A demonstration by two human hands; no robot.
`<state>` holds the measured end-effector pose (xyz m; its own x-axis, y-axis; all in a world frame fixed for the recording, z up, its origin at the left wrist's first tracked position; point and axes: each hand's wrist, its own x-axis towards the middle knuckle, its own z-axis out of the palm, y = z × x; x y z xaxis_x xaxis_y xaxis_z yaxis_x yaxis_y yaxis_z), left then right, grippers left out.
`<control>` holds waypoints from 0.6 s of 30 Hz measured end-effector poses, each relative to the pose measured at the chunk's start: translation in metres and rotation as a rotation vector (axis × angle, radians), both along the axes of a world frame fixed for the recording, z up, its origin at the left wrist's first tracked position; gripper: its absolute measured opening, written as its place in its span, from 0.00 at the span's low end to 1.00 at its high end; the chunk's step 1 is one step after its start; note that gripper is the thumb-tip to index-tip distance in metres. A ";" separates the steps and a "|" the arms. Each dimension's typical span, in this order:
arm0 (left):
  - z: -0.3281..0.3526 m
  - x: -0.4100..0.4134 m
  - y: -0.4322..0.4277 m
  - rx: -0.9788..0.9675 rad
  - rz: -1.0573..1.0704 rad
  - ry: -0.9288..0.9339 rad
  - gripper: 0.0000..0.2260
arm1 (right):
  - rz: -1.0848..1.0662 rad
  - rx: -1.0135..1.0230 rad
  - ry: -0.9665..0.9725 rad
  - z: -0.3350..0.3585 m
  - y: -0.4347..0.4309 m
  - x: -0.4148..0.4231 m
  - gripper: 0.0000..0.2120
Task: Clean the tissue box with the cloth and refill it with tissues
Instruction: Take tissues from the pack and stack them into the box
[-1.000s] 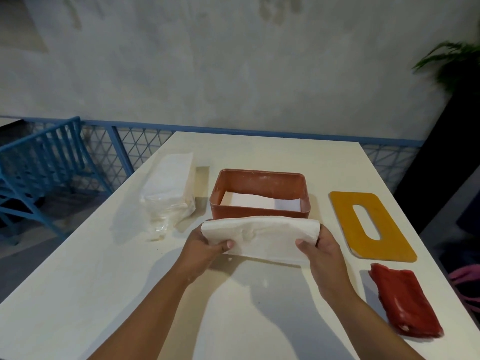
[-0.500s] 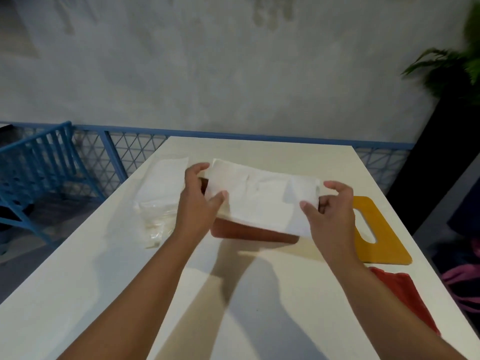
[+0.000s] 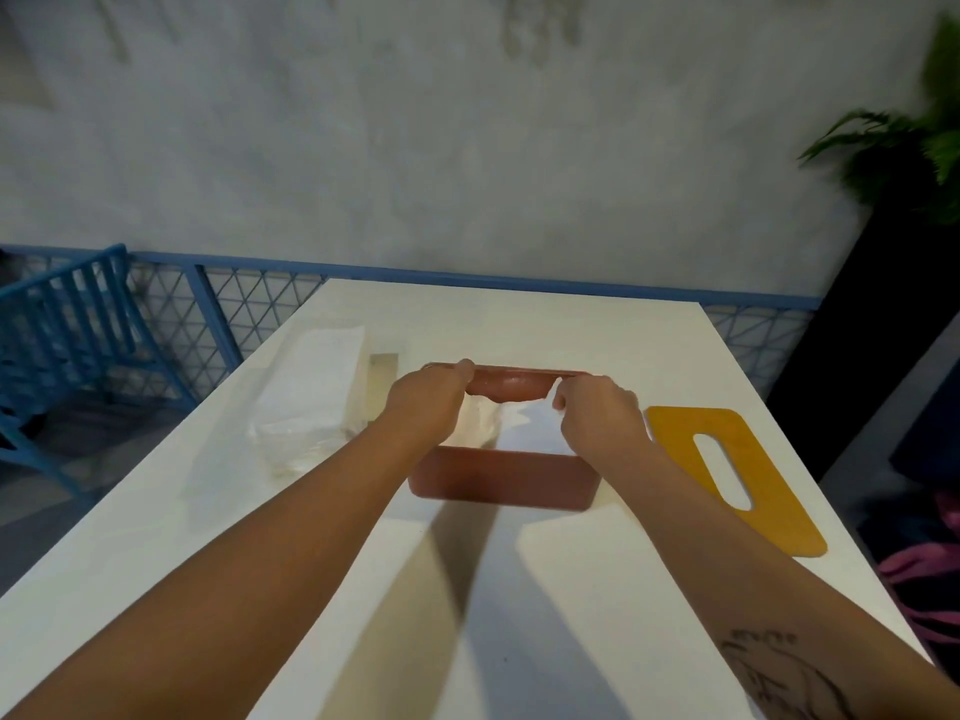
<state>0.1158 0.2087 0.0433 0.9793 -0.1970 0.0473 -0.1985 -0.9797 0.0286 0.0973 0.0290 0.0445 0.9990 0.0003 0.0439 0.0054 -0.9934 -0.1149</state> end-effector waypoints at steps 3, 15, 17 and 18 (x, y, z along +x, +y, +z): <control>0.001 0.001 -0.004 0.070 -0.015 0.022 0.20 | 0.005 -0.116 0.031 -0.005 0.004 0.006 0.15; -0.002 0.014 -0.013 0.346 -0.127 -0.117 0.19 | 0.159 -0.202 -0.014 0.003 0.013 0.010 0.13; -0.001 0.018 -0.016 0.324 -0.157 -0.043 0.19 | 0.213 -0.112 0.131 0.004 0.017 0.014 0.16; -0.003 0.020 -0.017 0.314 -0.164 0.006 0.19 | 0.240 -0.103 0.214 0.005 0.019 0.016 0.16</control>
<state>0.1360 0.1922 0.0405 0.9336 -0.3552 -0.0464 -0.3543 -0.8961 -0.2672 0.1137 0.0476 0.0491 0.9564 0.2304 -0.1797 0.2272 -0.9731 -0.0383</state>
